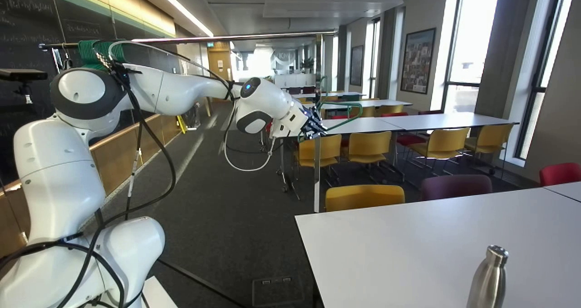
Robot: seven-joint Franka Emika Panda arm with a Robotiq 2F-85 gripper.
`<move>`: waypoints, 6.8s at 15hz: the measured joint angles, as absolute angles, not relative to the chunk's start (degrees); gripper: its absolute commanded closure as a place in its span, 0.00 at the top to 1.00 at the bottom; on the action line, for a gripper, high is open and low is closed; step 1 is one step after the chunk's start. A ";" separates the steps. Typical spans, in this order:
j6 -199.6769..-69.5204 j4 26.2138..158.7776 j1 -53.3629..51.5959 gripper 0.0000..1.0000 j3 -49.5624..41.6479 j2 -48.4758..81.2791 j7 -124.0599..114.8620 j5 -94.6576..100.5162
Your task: Put one green hanger on the table.
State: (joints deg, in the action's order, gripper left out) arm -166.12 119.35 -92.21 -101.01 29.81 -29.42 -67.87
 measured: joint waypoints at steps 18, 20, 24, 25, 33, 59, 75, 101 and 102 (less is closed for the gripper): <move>-154.62 126.83 -76.14 0.02 -90.84 34.04 -35.88 -53.03; -154.61 125.98 -73.74 0.02 -88.16 33.00 -38.14 -52.52; -154.49 124.01 -65.48 0.02 -80.59 32.64 -43.88 -47.69; -154.47 123.41 -62.97 0.02 -78.26 32.65 -45.39 -45.97; -157.59 116.30 -40.99 0.02 -55.31 27.47 -54.50 -40.88; -161.59 114.40 0.33 0.02 -17.25 21.89 -55.65 -31.16; -154.55 117.77 4.55 0.02 -13.82 26.69 -60.20 -29.73; -150.30 109.63 11.95 0.02 -11.10 36.39 -84.94 -37.90; -150.15 109.36 12.05 0.02 -11.10 36.89 -84.93 -37.87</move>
